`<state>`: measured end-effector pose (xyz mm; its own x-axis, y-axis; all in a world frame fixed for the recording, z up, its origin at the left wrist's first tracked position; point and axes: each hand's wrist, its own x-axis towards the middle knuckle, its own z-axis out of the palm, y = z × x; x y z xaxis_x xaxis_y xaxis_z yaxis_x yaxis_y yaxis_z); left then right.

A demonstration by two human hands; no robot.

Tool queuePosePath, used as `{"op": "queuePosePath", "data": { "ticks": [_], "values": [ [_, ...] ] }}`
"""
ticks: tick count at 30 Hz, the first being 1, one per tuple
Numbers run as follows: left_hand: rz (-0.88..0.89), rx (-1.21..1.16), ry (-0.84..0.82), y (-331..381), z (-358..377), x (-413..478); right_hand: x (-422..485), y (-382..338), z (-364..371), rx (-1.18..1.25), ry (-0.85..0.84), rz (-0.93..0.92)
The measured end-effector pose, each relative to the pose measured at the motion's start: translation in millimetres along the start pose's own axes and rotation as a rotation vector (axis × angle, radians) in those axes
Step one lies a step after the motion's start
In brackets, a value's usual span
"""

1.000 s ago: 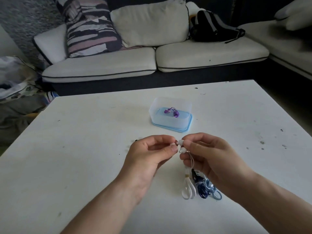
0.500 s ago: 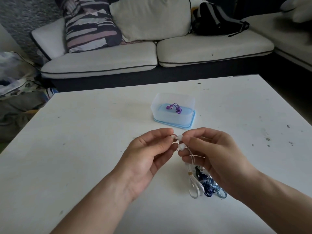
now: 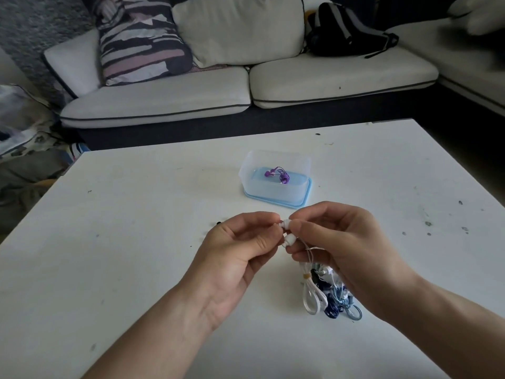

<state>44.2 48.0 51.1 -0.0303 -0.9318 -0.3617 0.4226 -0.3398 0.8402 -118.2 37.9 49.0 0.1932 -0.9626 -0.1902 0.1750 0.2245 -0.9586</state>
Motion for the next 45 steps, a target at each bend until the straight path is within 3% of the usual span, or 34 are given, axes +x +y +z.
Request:
{"op": "queuePosePath", "data": {
  "ticks": [19,27,45],
  "values": [
    [0.051,0.087,-0.051,2,-6,6,9,4,-8,-0.069,-0.041,-0.094],
    [-0.017,0.119,-0.085,-2,-12,18,19,5,-19,-0.160,-0.154,-0.029],
    [-0.071,0.182,-0.100,-16,-15,37,36,25,-30,-0.152,-0.180,0.038]
  ]
}}
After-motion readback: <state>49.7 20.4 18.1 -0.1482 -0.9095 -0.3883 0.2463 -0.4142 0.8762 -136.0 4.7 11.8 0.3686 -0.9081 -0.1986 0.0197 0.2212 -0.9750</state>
